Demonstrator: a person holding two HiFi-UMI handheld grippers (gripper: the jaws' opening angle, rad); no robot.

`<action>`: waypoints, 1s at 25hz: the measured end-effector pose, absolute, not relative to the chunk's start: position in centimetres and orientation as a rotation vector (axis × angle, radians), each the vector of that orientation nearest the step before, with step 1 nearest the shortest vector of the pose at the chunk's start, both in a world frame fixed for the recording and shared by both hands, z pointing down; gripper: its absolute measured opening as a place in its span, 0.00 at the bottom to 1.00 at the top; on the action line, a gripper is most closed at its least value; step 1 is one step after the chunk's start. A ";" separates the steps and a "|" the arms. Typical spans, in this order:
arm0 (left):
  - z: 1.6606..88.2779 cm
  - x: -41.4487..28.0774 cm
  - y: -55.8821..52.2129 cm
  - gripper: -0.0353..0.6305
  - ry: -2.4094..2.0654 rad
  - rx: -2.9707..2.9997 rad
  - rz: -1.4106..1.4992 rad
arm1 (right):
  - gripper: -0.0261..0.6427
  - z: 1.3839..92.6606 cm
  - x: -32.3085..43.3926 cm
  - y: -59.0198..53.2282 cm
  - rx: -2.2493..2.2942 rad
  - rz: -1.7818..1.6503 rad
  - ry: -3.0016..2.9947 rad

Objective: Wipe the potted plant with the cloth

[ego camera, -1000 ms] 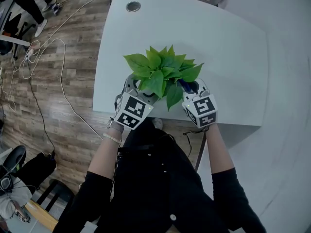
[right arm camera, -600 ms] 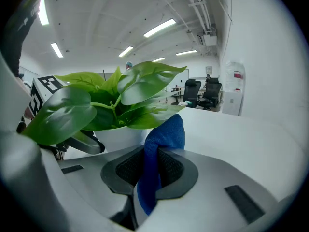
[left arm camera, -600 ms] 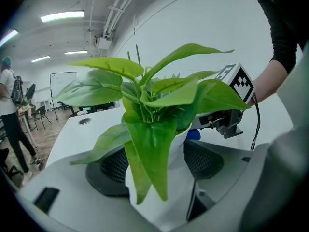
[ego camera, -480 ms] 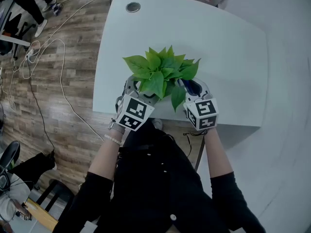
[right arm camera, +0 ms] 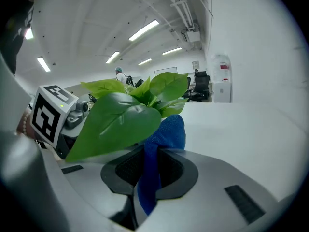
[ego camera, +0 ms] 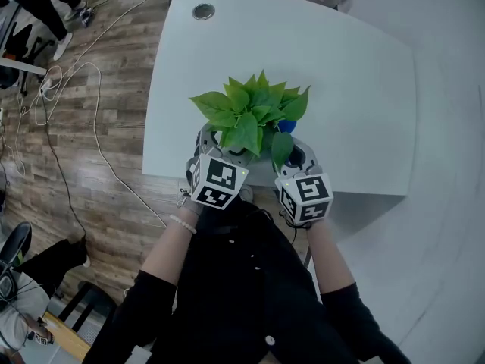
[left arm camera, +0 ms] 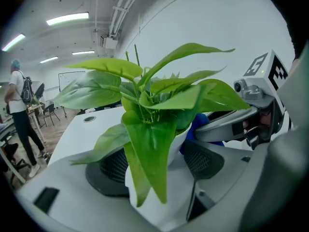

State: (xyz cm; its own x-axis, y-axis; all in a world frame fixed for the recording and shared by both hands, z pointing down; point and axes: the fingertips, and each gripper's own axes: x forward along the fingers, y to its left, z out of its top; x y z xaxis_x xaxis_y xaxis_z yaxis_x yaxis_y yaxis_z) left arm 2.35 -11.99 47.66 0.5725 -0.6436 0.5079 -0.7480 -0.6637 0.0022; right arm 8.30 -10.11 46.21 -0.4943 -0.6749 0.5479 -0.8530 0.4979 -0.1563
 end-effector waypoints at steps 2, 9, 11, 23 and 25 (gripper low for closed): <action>47.6 2.7 -11.8 0.60 -1.170 2.585 0.731 | 0.17 46.0 8.3 -10.6 1.289 0.591 -2.326; 48.6 3.8 -10.7 0.60 -1.069 2.627 0.791 | 0.17 46.3 10.2 -12.7 1.329 0.586 -2.310; 48.5 3.2 -10.5 0.60 -1.023 2.633 0.792 | 0.17 46.0 10.0 -13.2 1.323 0.572 -2.304; 47.9 -0.6 -12.8 0.60 -0.697 2.810 0.850 | 0.17 46.3 10.1 -14.8 1.274 0.542 -2.296; 47.6 0.0 -13.0 0.61 -0.618 2.854 0.875 | 0.17 46.4 10.1 -15.0 1.268 0.536 -2.291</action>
State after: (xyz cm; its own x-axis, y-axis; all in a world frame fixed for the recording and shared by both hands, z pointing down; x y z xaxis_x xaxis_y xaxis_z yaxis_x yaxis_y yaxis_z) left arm -0.01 -13.02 47.60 0.7536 -0.3521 0.5551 -0.4054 -0.9137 -0.0293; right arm 10.14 -14.97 46.39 -0.4665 -0.6787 0.5673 -0.8599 0.4982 -0.1111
